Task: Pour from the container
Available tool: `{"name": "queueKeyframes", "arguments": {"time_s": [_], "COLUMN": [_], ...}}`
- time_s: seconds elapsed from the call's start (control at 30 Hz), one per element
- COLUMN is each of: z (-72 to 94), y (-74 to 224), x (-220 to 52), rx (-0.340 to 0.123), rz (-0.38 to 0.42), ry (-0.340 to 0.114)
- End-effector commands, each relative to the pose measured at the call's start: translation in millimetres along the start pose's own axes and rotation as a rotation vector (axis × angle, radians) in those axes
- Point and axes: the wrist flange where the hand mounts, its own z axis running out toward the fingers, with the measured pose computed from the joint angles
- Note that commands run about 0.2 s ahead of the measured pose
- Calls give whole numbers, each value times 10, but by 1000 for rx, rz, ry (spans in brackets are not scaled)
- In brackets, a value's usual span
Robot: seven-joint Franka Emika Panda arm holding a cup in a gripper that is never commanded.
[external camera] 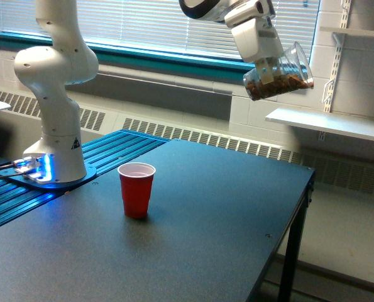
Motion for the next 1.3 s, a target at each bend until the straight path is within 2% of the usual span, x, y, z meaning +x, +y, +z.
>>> {"name": "queueKeyframes", "arguments": {"time_s": [0.03, 0.27, 0.6, 0.8, 1.3], "z": [-492, -687, -692, -694, -780], "y": [-52, 57, 443, 747, 1420], "x": [117, 140, 158, 167, 114], "rx": [52, 63, 36, 2, -49], "rz": [15, 34, 61, 79, 116], "ry": [81, 119, 132, 143, 165]}}
